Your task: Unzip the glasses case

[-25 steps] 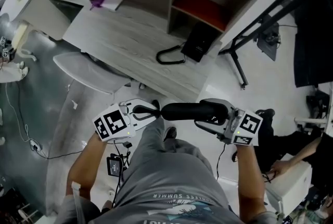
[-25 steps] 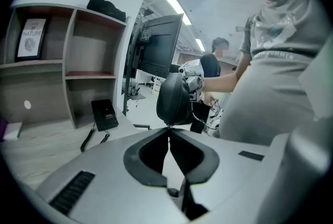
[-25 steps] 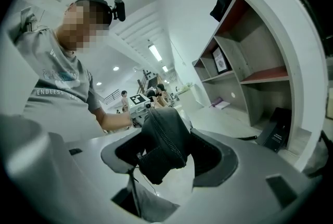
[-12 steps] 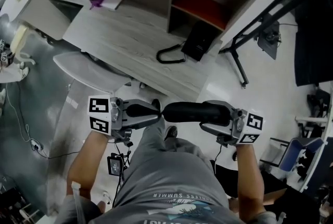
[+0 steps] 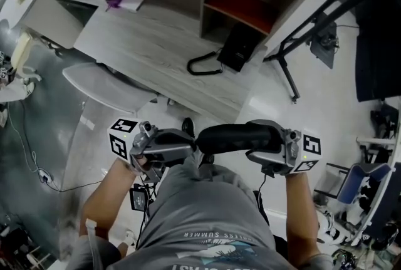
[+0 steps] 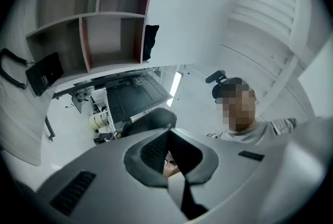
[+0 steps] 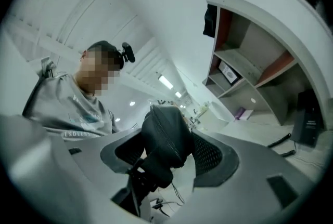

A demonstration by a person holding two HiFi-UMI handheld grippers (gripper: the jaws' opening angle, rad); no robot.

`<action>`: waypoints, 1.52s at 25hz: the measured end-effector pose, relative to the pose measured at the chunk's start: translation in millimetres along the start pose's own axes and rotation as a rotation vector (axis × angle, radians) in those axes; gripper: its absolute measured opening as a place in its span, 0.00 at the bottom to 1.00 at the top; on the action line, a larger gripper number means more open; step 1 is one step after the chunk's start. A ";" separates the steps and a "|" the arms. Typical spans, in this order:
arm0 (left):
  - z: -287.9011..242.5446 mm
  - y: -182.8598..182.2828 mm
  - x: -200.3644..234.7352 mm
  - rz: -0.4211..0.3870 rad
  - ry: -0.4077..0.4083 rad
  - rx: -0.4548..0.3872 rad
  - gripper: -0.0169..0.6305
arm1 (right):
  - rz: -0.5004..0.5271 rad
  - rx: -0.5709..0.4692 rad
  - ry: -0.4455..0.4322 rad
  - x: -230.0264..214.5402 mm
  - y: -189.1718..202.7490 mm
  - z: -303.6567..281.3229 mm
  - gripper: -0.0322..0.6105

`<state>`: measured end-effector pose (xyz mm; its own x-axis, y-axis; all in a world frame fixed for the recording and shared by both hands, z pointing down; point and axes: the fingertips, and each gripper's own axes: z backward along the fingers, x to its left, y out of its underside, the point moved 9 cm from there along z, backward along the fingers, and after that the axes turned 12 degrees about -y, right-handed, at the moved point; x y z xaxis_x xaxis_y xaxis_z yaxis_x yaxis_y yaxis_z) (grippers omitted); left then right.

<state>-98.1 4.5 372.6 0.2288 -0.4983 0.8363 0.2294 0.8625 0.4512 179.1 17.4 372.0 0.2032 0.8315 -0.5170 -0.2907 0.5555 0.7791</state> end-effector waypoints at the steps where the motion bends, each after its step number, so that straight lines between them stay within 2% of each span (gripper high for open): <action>1: -2.6 2.0 0.8 0.010 0.007 -0.002 0.02 | 0.005 -0.052 0.000 -0.1 -3.4 2.4 0.50; 6: -10.2 12.7 6.0 0.058 0.024 0.004 0.02 | -0.017 -0.344 -0.018 -1.4 -9.8 7.8 0.60; 10: -14.4 19.9 9.7 0.102 0.022 -0.005 0.02 | -0.036 -0.527 -0.011 -0.5 -8.9 7.2 0.60; 13: -15.3 23.5 14.9 0.130 -0.016 -0.023 0.02 | -0.019 -0.627 0.014 3.0 -17.0 6.2 0.56; 15: -12.5 25.3 20.5 0.149 -0.057 -0.038 0.02 | 0.024 -0.603 0.039 7.1 -23.6 4.1 0.54; 17: -8.2 25.7 26.2 0.150 -0.111 -0.036 0.02 | 0.071 -0.518 0.088 11.0 -32.0 -3.2 0.52; 22: -3.8 26.4 30.4 0.006 -0.309 0.093 0.02 | 0.120 -0.261 0.208 19.4 -45.9 -20.7 0.50; 24: -2.8 25.6 31.1 -0.037 -0.358 0.133 0.02 | 0.133 -0.189 0.240 19.1 -45.0 -20.2 0.49; 26: -2.0 23.9 27.7 -0.052 -0.343 0.148 0.02 | 0.125 -0.159 0.254 16.4 -42.0 -14.8 0.48; 29: -7.1 20.5 16.4 -0.073 -0.293 0.164 0.02 | 0.092 -0.172 0.244 12.8 -37.1 -7.2 0.48; 32: -10.1 17.0 10.9 -0.094 -0.306 0.172 0.02 | 0.085 -0.184 0.248 10.2 -32.8 -6.6 0.48; 38: -16.9 13.9 4.1 -0.134 -0.353 0.156 0.02 | 0.120 -0.130 0.291 6.7 -23.8 -19.5 0.49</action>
<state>-77.9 13.0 377.1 -0.1385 -0.5698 0.8100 0.0826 0.8084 0.5828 169.2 10.0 343.1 -0.1095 0.8481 -0.5184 -0.4169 0.4342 0.7985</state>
